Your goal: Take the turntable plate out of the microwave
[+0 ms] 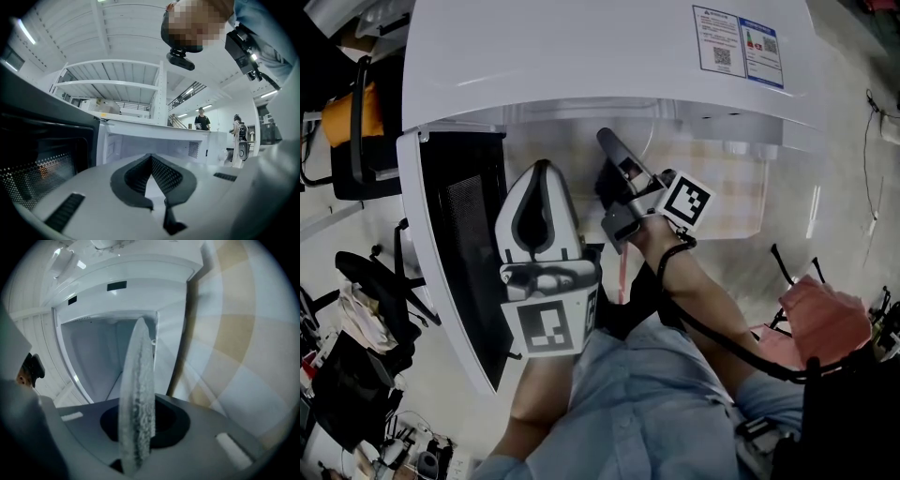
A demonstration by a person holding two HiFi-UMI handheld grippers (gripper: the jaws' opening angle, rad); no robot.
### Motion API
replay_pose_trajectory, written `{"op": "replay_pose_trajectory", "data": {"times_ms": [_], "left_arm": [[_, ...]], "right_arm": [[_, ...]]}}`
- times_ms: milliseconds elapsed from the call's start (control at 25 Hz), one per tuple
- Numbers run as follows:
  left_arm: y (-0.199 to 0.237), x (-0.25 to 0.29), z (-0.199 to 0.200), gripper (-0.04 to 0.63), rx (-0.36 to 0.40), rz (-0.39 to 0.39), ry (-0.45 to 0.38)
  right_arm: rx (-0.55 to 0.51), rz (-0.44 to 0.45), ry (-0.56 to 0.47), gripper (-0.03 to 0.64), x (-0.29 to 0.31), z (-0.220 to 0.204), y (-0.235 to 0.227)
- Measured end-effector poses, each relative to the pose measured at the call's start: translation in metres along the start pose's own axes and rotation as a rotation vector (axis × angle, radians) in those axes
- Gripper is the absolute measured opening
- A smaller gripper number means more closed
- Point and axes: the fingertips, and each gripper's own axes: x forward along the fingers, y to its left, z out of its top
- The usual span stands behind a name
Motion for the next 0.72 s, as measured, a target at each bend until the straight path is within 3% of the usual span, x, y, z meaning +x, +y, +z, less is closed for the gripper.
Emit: {"op": "replay_pose_trajectory", "data": {"times_ms": [720], "left_arm": [[-0.041,-0.056,0.023,0.006,0.02,0.046,-0.032]], "right_arm": [[-0.002,0.027,0.066,0.028,-0.06,-0.015,0.041]]}}
